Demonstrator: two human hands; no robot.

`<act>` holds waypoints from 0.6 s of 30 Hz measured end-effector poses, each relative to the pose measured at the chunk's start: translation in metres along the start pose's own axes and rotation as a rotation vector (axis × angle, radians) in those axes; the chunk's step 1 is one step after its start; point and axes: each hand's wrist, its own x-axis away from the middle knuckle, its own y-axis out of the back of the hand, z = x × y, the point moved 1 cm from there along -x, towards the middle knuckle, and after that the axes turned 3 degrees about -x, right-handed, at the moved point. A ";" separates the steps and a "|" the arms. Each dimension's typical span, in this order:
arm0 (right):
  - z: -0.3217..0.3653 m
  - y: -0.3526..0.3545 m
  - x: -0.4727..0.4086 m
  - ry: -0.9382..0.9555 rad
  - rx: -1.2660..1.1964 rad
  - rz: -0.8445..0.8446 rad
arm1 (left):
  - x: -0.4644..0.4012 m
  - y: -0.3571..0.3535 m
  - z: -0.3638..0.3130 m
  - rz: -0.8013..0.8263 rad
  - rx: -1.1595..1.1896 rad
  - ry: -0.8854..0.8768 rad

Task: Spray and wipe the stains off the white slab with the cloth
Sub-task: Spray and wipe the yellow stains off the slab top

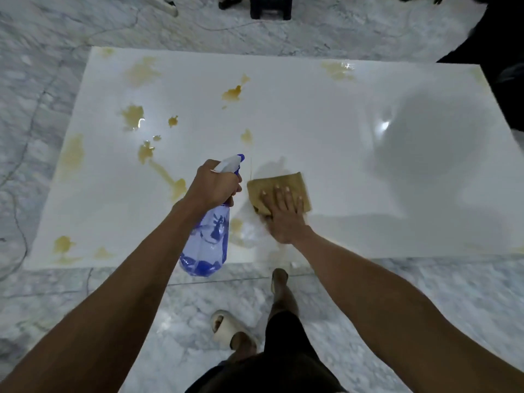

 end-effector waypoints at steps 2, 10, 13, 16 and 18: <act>0.010 -0.017 0.037 -0.024 -0.006 0.018 | 0.018 -0.001 0.006 0.040 -0.015 -0.010; 0.009 0.093 0.005 -0.254 -0.962 -0.015 | 0.011 0.007 -0.015 0.062 0.012 -0.018; -0.004 0.135 -0.030 -0.240 -1.587 -0.110 | -0.016 0.016 -0.037 0.024 -0.003 -0.047; -0.002 0.173 -0.073 -0.174 -1.816 -0.072 | -0.053 0.026 -0.052 -0.017 -0.012 -0.050; 0.008 0.193 -0.108 -0.200 -1.692 -0.104 | -0.078 0.031 -0.062 -0.028 0.003 -0.055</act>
